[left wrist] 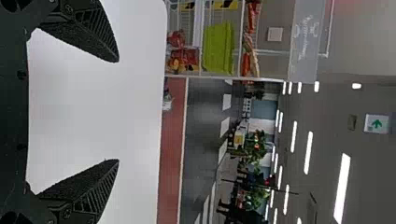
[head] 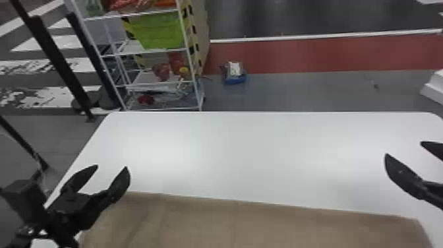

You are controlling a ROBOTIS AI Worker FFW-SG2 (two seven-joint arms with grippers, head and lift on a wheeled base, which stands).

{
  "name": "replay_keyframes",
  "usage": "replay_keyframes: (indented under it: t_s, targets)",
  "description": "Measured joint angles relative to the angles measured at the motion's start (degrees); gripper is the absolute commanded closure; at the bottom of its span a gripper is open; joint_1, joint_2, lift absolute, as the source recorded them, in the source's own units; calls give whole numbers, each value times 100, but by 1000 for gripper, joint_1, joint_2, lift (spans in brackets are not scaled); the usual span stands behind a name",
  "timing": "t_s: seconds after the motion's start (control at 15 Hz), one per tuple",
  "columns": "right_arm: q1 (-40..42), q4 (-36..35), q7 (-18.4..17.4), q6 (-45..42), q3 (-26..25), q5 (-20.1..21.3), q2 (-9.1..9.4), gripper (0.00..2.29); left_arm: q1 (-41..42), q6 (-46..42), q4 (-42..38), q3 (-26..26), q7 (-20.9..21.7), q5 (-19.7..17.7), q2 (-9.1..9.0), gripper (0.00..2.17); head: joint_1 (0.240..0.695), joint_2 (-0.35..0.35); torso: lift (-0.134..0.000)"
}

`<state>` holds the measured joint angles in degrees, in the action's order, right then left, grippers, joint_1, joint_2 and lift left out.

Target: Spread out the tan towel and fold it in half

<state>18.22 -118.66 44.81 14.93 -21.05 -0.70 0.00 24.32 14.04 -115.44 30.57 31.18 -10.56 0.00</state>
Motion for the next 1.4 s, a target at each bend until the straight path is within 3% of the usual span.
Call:
replay_keyframes:
  t_s: [0.27, 0.73, 1.4]
  targets:
    - [312, 377, -7, -1054, 158, -9, 0, 181, 187, -978, 109, -239, 197, 71, 0, 110, 695, 154, -124]
    - [368, 620, -104, -1459, 447, 53, 0, 181, 485, -1109, 37, -598, -603, 124, 0, 103, 695, 179, -124]
    - [419, 651, -130, -1584, 565, 70, 0, 181, 565, -1181, 4, -720, -557, 159, 0, 107, 695, 177, -124]
